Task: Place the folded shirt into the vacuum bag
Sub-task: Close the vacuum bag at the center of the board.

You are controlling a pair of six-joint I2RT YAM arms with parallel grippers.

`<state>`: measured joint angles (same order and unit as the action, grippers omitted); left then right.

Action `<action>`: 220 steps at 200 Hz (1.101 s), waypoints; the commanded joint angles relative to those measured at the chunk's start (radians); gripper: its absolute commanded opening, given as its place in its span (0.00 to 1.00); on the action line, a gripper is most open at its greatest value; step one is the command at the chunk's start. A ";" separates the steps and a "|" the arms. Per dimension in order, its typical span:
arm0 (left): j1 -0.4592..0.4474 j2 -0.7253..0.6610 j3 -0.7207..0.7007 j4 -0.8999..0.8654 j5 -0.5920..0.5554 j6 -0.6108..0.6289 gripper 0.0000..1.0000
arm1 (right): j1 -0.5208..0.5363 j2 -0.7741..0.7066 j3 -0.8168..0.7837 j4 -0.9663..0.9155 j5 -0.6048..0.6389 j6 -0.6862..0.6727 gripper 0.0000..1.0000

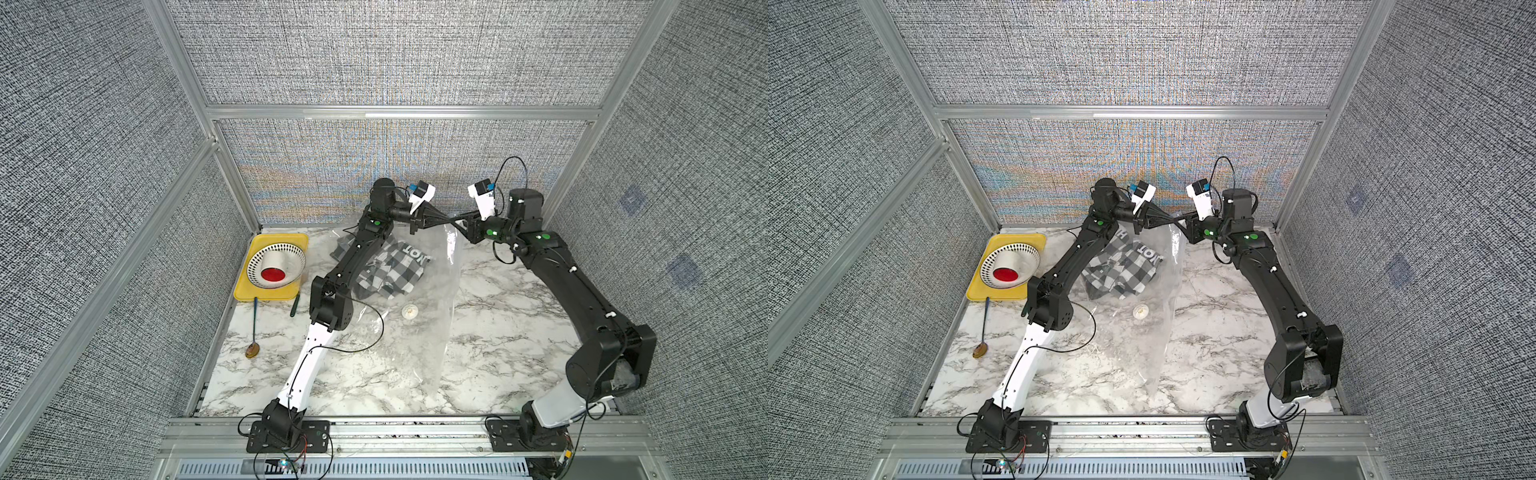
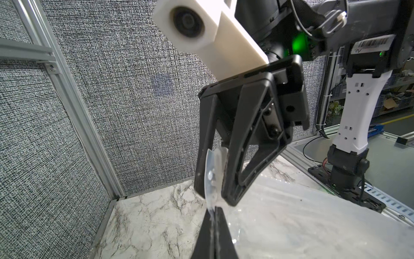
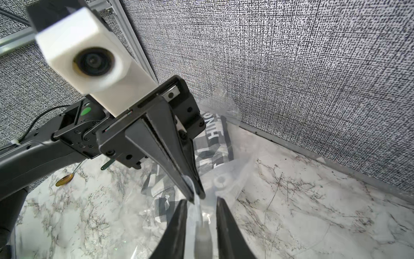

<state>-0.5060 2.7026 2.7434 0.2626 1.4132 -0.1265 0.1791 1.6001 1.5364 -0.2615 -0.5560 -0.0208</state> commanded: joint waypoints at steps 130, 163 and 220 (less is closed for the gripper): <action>0.003 0.003 0.007 0.015 -0.016 0.022 0.00 | -0.007 -0.057 -0.046 0.013 0.045 0.002 0.33; 0.003 0.001 0.006 0.015 -0.015 0.022 0.00 | -0.007 -0.051 -0.036 0.021 0.036 0.009 0.34; 0.001 0.003 0.001 0.016 -0.016 0.024 0.00 | -0.007 -0.037 -0.030 0.036 0.025 0.019 0.25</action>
<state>-0.5060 2.7026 2.7445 0.2623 1.4048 -0.1089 0.1707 1.5597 1.4963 -0.2565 -0.5220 -0.0124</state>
